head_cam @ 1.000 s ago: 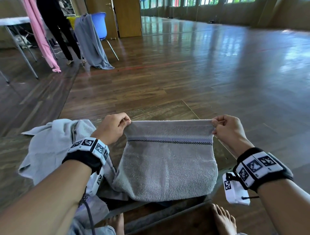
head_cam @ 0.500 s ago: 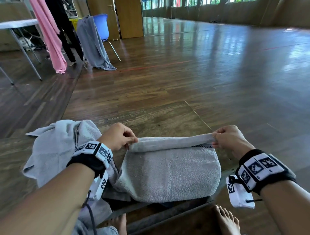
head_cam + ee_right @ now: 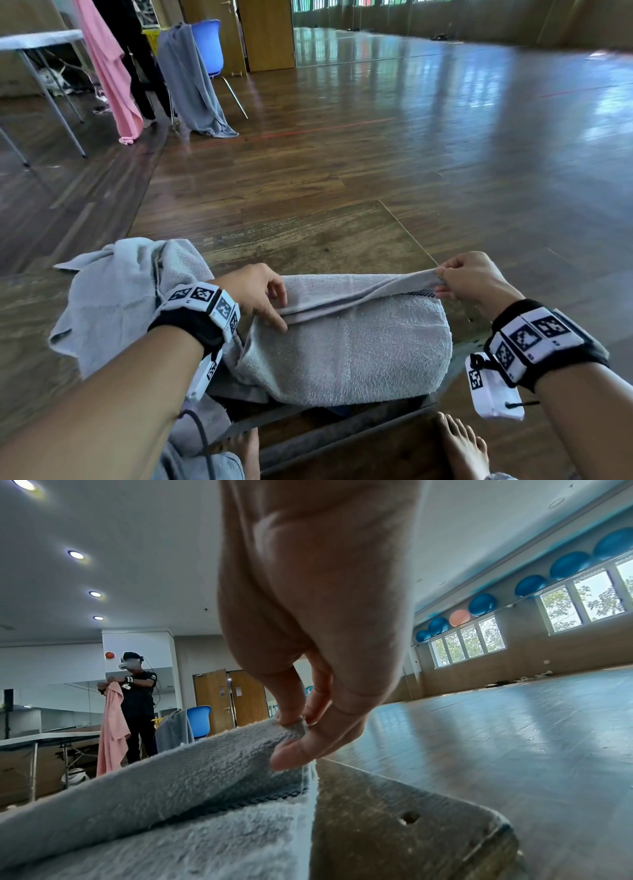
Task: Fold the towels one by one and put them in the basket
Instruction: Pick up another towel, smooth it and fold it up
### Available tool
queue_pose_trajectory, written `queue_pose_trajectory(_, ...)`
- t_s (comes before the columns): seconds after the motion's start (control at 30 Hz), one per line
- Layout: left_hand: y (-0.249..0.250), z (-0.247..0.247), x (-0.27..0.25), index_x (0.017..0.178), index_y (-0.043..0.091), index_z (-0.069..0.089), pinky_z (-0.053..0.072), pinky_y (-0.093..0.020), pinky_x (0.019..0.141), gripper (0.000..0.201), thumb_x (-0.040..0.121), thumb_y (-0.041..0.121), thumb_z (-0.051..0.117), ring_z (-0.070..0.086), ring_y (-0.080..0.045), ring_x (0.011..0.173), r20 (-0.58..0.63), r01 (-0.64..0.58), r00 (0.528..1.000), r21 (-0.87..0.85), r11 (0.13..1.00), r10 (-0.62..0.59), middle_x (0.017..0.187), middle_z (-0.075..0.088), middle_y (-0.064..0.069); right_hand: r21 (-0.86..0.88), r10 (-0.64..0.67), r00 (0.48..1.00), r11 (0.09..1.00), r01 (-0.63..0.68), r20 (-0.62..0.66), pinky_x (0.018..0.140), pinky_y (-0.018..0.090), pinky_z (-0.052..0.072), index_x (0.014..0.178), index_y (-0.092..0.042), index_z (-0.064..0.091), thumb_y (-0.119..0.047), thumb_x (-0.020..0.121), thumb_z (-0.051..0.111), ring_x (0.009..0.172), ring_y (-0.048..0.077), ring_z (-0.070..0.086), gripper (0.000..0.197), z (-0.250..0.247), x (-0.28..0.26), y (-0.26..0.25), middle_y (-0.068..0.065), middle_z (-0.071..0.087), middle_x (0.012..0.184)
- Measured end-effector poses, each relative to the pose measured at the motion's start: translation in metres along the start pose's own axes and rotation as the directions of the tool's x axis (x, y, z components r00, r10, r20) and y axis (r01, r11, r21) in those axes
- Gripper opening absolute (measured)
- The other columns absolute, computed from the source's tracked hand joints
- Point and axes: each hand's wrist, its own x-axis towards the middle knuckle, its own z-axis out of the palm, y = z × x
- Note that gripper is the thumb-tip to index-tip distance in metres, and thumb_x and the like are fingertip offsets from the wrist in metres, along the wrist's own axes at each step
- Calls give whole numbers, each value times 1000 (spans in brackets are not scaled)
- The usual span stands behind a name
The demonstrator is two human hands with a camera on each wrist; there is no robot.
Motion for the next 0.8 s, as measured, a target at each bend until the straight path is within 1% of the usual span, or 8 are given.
queue_pose_trajectory(0.13,4,3,2,78,31,72,44,-21,63,32,55,36,94,57,-2,78,-8,-15,1000,67,998,16,91,61,11,-7,-4,1000,1000,4,-13,60,30,61,92,-4,70,-6,94,67,68,24,76,4,0,-2,-1,16,75,77)
queue_pose_trajectory(0.27,5,-2,1,73,28,75,42,-15,58,8,73,23,81,57,0,62,-61,-52,997,-12,999,51,66,67,15,-3,-3,1000,1000,3,-4,75,40,64,94,-3,69,-6,95,65,73,27,77,5,-1,0,1,17,75,79)
queue_pose_trajectory(0.33,5,-8,-1,80,23,78,47,-20,63,4,78,20,76,62,-2,66,-141,-46,989,-46,998,39,69,70,13,8,3,1000,1000,-3,5,76,44,64,95,-2,68,-6,97,63,71,28,75,7,-2,2,1,18,74,81)
queue_pose_trajectory(0.4,5,-13,-2,86,20,78,51,-25,69,7,81,18,73,66,-9,74,-222,-32,975,-46,998,21,77,73,6,10,18,1000,1000,-18,14,59,38,62,95,-5,67,-8,98,59,57,24,69,9,-4,1,0,17,73,76)
queue_pose_trajectory(0.47,6,-17,-4,87,20,76,50,-22,63,6,84,17,72,64,-7,69,-266,-29,964,-56,998,13,76,72,6,3,23,1000,1000,-23,15,45,29,50,94,-8,66,-10,98,58,47,22,60,10,-6,1,0,15,71,70)
queue_pose_trajectory(0.57,7,-19,-6,85,18,77,45,-16,60,5,81,15,80,62,-3,64,-299,-44,954,-98,994,13,72,70,7,16,3,1000,1000,-3,1,51,32,53,92,-8,68,-9,97,58,56,25,64,11,-6,3,1,15,72,69)
queue_pose_trajectory(0.7,8,-22,-8,79,15,79,52,-25,63,14,70,12,89,67,-14,67,-397,-56,918,-188,981,-23,71,74,-1,56,-20,999,998,22,-32,60,37,61,86,-9,69,-10,95,62,57,24,67,11,-3,5,3,10,71,61)
queue_pose_trajectory(0.8,9,-23,-6,72,17,78,49,-24,60,19,62,12,93,66,-12,62,-449,-23,889,-249,968,-95,66,73,0,100,-54,996,993,61,-73,67,42,65,84,-10,68,-8,95,63,58,20,70,12,-2,9,3,7,70,63)
